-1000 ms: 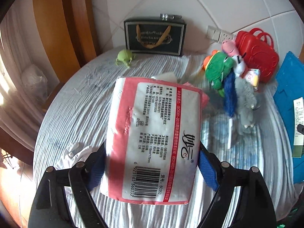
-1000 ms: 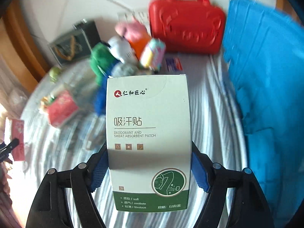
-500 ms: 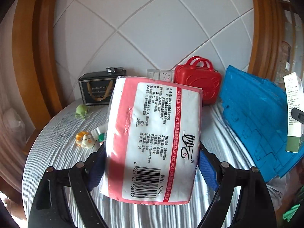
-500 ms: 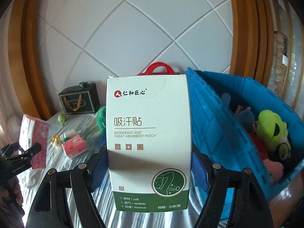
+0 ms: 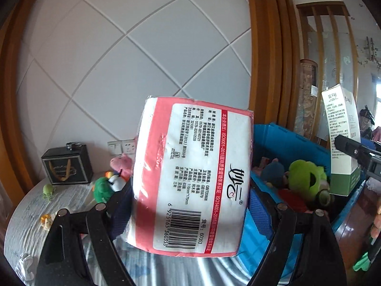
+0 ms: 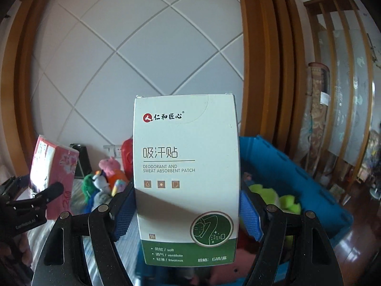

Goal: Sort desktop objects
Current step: 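Lift the tissue pack and patch box over the blue box, then open both tools to drop the tissue pack and patch box into the box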

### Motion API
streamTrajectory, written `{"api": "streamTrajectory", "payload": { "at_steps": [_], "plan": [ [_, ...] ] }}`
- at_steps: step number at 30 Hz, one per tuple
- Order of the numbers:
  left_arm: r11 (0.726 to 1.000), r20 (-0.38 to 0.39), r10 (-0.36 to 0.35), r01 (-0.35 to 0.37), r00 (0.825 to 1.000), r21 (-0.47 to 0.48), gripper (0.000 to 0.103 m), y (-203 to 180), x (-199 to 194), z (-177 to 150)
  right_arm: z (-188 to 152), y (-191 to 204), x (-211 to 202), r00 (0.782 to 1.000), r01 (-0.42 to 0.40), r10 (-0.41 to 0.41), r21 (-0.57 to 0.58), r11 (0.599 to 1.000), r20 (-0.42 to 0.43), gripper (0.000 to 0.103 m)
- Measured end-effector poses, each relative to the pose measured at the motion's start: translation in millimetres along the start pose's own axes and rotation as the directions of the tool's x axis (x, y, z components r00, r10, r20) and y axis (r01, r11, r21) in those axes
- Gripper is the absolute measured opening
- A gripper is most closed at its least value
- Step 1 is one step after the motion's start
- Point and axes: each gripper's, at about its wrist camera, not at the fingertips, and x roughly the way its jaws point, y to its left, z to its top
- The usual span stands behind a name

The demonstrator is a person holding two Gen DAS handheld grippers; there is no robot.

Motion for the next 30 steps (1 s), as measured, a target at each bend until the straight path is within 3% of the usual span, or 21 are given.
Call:
{"api": "streamTrajectory", "payload": {
  "at_steps": [6,11,17,26,27,30],
  "plan": [
    [0.998,-0.032,-0.056,0.057,0.998,0.027,0.085,-114.7,35.1,16.5,-0.5,-92.7,25.6,0.999,0.017,-0.018,-0.022,1.0,-0.038,0.077],
    [0.996,-0.097,-0.05,0.057,0.994,0.072,0.085,-170.8,60.4,15.6,-17.0,-142.3,50.9,0.997,-0.007,0.006,-0.011,1.0,-0.08,0.077],
    [0.994,-0.127,-0.034,0.047,0.991,0.095,0.085,-196.7,74.6,12.8,-29.1,-179.6,66.4,0.994,-0.022,0.023,0.013,1.0,-0.104,0.077],
    [0.996,-0.157,-0.011,0.024,0.988,0.081,0.088,-207.4,87.7,7.2,-40.6,-184.8,84.3,0.988,-0.004,-0.002,-0.038,0.999,-0.155,0.078],
    [0.997,-0.157,-0.01,0.023,0.988,0.078,0.089,-206.9,87.5,6.2,-41.6,-185.5,84.8,0.988,0.0,-0.006,-0.039,0.999,-0.154,0.079],
    [0.997,-0.147,-0.004,0.015,0.989,0.077,0.09,-205.5,84.8,5.6,-42.0,-186.9,82.2,0.989,0.021,-0.027,-0.042,0.999,-0.145,0.098]
  ]
}}
